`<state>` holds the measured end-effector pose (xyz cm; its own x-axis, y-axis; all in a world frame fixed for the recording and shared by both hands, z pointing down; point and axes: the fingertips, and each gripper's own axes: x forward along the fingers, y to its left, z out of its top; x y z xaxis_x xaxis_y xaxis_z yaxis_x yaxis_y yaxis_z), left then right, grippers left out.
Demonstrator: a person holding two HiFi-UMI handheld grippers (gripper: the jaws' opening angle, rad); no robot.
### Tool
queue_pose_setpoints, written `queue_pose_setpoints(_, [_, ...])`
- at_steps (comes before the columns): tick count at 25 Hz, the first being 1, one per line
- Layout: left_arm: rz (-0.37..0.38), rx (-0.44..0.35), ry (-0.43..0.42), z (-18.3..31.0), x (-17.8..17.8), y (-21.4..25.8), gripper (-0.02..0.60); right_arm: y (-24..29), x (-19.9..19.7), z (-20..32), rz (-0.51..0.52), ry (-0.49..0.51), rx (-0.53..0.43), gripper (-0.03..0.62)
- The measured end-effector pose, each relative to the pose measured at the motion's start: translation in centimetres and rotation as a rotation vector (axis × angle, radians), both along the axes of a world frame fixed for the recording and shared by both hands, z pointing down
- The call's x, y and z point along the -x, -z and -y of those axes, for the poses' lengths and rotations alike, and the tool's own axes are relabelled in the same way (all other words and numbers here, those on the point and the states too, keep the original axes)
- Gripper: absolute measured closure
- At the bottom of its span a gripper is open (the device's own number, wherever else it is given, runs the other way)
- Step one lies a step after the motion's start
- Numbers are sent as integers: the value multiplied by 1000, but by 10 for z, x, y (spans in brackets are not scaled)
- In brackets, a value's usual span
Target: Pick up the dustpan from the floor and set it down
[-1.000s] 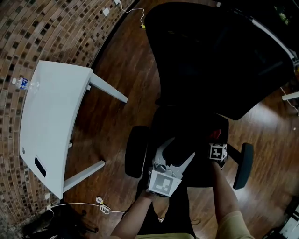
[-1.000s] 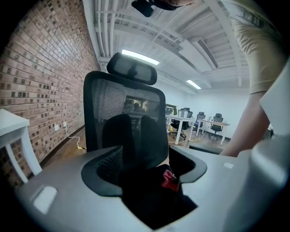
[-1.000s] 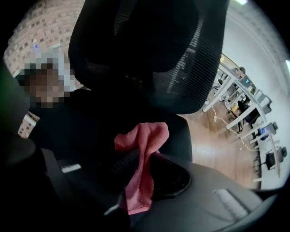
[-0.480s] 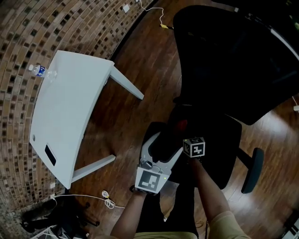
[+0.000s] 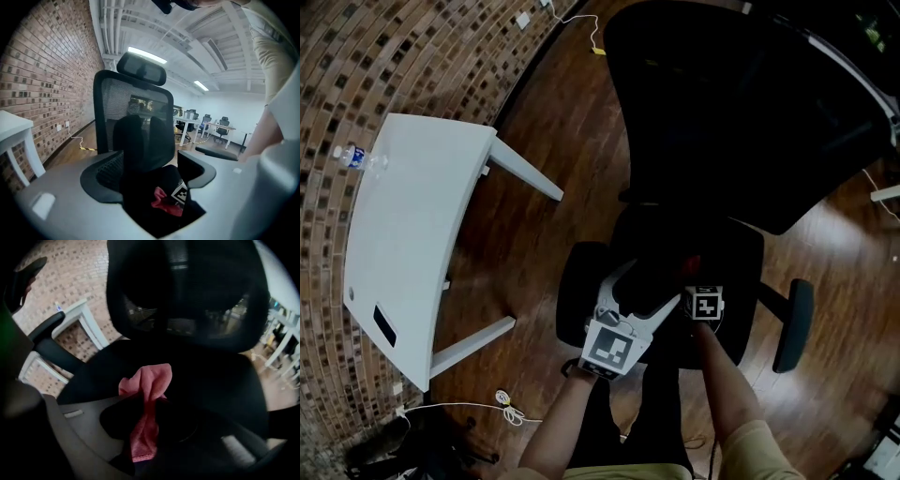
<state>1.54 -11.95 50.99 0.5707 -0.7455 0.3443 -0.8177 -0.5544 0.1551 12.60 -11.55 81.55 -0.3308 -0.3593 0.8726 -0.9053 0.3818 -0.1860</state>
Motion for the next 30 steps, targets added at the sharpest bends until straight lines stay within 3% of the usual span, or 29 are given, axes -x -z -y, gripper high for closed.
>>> queue_pose_setpoints(3, [-24,-10,-44,8,-33,-8,257,3,-92,5,-186,-62,-39,508])
queue_pose_setpoints(5, [-21,-13,-71,14,-53,-18,266,10,-130,4,-250,-94,-51,508])
queue_pose_setpoints(8, [7,-4,-123,20,-79,-32,272,20,-165,-5,-319,-148,-51,508])
queue_pose_setpoints(11, [18,-22,-142,23,-82,-29,272,25,-171,-14,-319,-203,-54,508])
queue_pose_setpoints(13, [26,-37,-123,20,-68,-20,272,26,-152,-20,-241,-242,-59,508])
queue_pose_setpoints(15, [31,-47,-85,17,-44,-9,272,30,-105,-22,-98,-238,-71,508])
queue_pose_setpoints(22, [90,-39,13,3,29,11,284,51,132,-36,363,73,-51,505])
queue_pose_setpoints(24, [111,-50,28,1,46,18,289,50,175,-49,401,152,-10,505])
queue_pose_setpoints(26, [120,-60,51,0,60,25,295,41,189,-56,378,186,16,505])
queue_pose_setpoints(30, [125,-68,71,1,69,25,295,17,146,-52,263,161,7,505])
